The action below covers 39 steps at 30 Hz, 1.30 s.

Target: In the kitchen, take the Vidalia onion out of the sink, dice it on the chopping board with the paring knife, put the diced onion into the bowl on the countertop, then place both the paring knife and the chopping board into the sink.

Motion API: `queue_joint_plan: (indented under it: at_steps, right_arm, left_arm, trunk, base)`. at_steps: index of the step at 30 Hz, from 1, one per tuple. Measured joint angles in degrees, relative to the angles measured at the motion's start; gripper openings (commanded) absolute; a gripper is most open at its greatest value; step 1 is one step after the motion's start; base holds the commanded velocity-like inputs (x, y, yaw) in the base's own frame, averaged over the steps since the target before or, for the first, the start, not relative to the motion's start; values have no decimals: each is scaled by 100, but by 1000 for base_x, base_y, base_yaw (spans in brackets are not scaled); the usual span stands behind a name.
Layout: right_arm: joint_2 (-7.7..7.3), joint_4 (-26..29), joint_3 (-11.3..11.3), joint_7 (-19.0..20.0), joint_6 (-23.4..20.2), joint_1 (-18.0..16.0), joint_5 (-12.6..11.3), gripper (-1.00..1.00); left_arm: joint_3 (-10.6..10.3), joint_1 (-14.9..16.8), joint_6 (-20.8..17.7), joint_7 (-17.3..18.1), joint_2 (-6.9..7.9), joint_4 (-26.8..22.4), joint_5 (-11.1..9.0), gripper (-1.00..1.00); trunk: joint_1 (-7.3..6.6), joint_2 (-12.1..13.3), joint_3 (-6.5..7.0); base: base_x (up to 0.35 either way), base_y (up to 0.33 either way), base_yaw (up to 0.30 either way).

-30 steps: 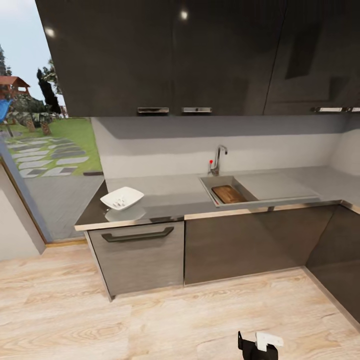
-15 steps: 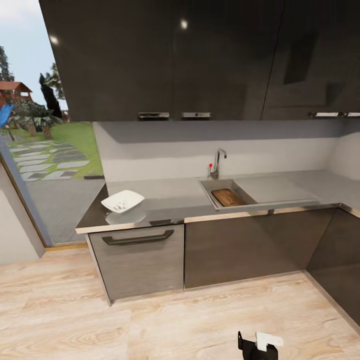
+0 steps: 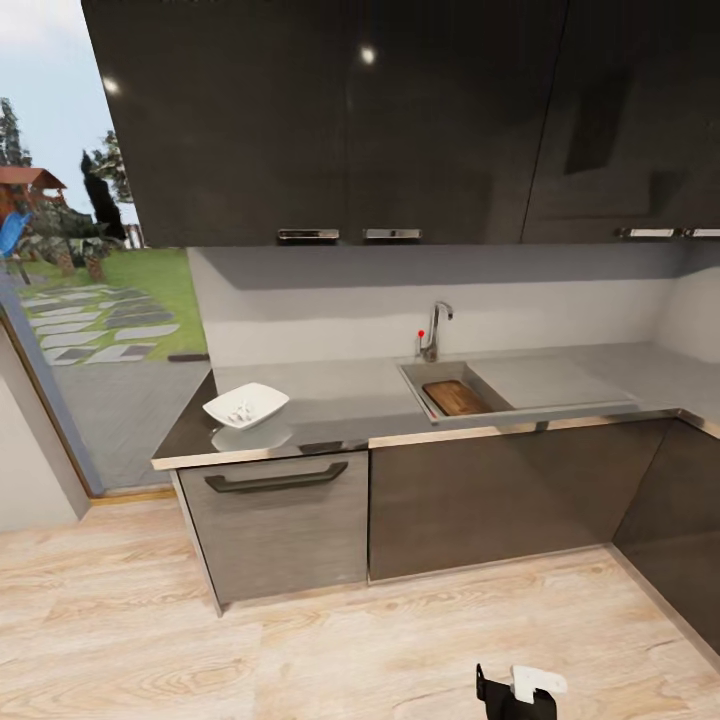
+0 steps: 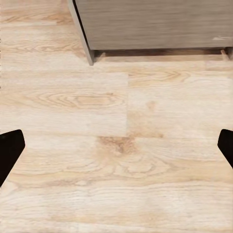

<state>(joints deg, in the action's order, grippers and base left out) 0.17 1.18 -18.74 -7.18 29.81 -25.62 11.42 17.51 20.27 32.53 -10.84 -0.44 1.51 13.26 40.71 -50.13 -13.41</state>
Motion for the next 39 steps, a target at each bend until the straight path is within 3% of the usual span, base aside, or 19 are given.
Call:
queue_joint_plan:
  at_steps: [3, 7, 10, 39]
  right_arm:
    - [-11, 5, 1, -2, -3, 1, -1, 100]
    - [32, 1, 16, 16, -3, 0, -7, 100]
    - [62, 0, 13, 18, -3, 0, -8, 100]
    - [70, -7, 9, 9, -3, 0, -9, 100]
  left_arm:
    - [0, -1, -1, 20, 36, 12, 11, 100]
    - [-3, -2, -15, 30, 231, 159, 21, 100]
    - [-7, -3, -43, 19, 284, 219, 20, 100]
    - [-10, -3, -115, 18, 261, 262, 18, 100]
  trunk:
    - [0, 0, 0]
    - [0, 0, 0]
    - [0, 0, 0]
    - [0, 0, 0]
  base:
    - [0, 0, 0]
    - [0, 0, 0]
    - [0, 0, 0]
    - [0, 0, 0]
